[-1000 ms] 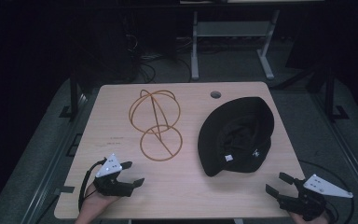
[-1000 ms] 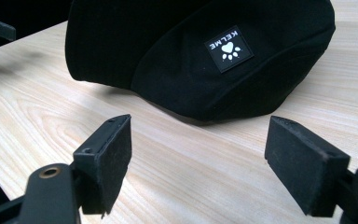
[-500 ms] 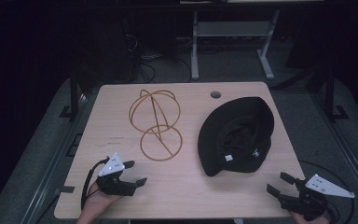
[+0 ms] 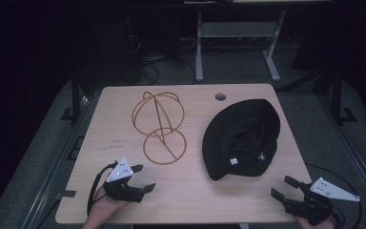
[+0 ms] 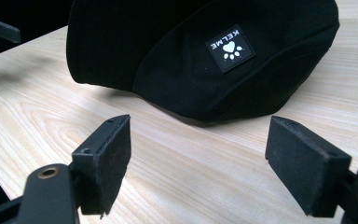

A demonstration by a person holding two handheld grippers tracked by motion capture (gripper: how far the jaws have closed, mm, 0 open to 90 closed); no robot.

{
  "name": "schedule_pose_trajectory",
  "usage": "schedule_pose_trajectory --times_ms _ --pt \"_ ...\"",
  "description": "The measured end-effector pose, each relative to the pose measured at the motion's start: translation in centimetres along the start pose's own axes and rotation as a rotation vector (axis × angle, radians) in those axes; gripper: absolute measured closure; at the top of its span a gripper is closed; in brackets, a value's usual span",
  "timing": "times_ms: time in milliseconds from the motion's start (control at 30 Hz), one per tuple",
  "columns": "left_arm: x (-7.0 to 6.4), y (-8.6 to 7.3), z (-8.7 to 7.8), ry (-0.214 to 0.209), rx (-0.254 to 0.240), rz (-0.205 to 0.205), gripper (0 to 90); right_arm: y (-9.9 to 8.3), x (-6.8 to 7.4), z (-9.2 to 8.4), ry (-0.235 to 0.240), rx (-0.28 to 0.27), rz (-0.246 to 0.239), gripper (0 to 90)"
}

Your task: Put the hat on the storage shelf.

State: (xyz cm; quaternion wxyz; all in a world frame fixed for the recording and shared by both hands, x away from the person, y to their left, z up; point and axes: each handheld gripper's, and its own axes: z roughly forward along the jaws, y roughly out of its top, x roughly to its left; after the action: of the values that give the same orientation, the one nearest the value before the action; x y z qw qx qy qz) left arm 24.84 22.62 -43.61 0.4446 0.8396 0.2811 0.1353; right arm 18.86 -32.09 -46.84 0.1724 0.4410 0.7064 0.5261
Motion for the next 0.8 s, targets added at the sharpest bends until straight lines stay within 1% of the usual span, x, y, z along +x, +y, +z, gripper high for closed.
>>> schedule_pose_trajectory --times_ms 133,200,233,333,467,533,633,667,733,800 --pt "-0.3 0.5 0.3 -0.013 -0.021 -0.007 19.1 0.0 -0.1 0.1 0.002 0.004 -0.002 21.8" --pt "-0.3 0.6 0.4 -0.019 -0.024 -0.007 19.1 0.0 -0.1 0.2 0.003 0.004 -0.001 21.9" --pt "-0.5 0.9 0.6 -0.041 -0.036 -0.016 19.1 0.0 -0.2 0.2 -0.004 0.004 0.011 22.1" --pt "-0.9 1.4 0.9 -0.055 -0.045 -0.010 19.1 0.1 -0.3 0.1 -0.006 -0.003 0.018 22.1" --pt "-1.4 1.9 1.6 -0.074 -0.040 0.000 19.0 0.1 -0.4 0.1 -0.008 -0.005 0.025 22.1" --pt "-1.6 2.2 2.0 -0.077 -0.030 0.014 18.8 0.1 -0.4 0.1 -0.009 -0.006 0.023 22.1" --pt "-1.8 2.3 2.2 -0.080 -0.023 0.019 18.7 0.1 -0.4 0.0 -0.007 -0.008 0.025 22.1" --pt "-1.9 2.5 2.3 -0.083 -0.018 0.031 18.7 0.0 -0.4 0.0 -0.007 -0.010 0.024 22.0" --pt "-2.0 2.5 2.4 -0.086 -0.016 0.027 18.7 0.0 -0.4 0.0 -0.007 -0.010 0.024 22.0" --pt "-2.1 2.8 2.6 -0.086 -0.011 0.036 18.8 0.0 -0.4 0.0 -0.005 -0.010 0.024 22.1"
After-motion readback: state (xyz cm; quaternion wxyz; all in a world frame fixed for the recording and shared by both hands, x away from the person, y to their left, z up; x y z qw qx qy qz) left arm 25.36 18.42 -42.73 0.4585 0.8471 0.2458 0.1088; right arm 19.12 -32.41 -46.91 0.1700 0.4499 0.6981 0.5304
